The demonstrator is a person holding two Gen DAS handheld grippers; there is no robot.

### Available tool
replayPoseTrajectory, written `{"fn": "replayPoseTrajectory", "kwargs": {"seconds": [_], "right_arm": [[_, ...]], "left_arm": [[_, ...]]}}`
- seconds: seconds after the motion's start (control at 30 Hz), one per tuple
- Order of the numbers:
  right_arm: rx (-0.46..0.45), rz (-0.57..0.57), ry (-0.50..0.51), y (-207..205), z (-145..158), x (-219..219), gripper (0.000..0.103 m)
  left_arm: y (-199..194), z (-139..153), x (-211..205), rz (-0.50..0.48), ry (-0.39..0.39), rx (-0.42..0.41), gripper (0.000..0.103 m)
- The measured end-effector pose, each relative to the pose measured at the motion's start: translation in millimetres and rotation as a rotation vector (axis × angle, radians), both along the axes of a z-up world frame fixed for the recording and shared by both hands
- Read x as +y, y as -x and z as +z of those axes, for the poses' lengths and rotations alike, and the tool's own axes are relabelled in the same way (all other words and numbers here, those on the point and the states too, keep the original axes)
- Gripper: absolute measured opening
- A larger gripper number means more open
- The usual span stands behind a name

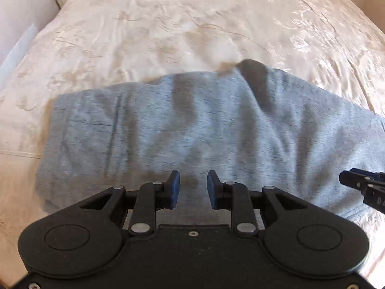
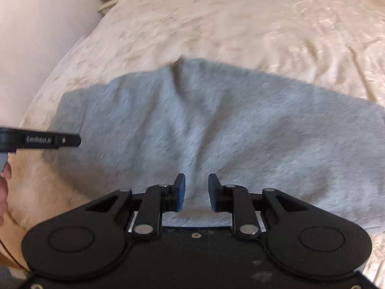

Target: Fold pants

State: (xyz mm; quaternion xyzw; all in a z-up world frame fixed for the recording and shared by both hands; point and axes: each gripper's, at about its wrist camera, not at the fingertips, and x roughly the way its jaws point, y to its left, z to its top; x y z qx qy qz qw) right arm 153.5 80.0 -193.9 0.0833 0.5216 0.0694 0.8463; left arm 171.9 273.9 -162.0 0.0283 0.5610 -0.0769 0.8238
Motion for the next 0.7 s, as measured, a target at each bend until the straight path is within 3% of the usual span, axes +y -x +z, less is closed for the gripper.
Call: {"fn": "replayPoseTrajectory", "kwargs": {"seconds": [0.1,0.17,0.2,0.27,0.37,0.57,0.7], "right_arm": [[0.038,-0.11,0.09,-5.1,-10.8,-36.3,0.023],[0.113,-0.142,0.165,4.0,-26.7,-57.8,0.023],[0.171,-0.162,0.171,14.8,-35.5,-74.0,0.022],[0.163,-0.202,0.1,40.5,-36.6,-96.2,0.018],[0.184,-0.218,0.082,60.6,-24.5,-114.4,0.023],[0.007,-0.403,0.096,74.3,10.1,-179.8,0.024],[-0.012,-0.518,0.146,62.8,9.7,-246.8,0.025]], "left_arm": [[8.4,-25.1,-12.7,0.005,-0.018,0.103,0.037],[24.1,-32.7,-17.3,0.004,-0.047,0.116,0.037],[30.3,-30.2,-20.5,-0.022,-0.068,0.099,0.037],[33.3,-23.6,-28.2,-0.066,-0.106,0.095,0.036],[28.4,-6.2,-38.6,-0.07,-0.068,0.061,0.035],[1.7,6.8,-93.7,-0.05,-0.007,0.029,0.035],[-1.9,7.9,-140.9,-0.074,0.026,0.028,0.035]]}}
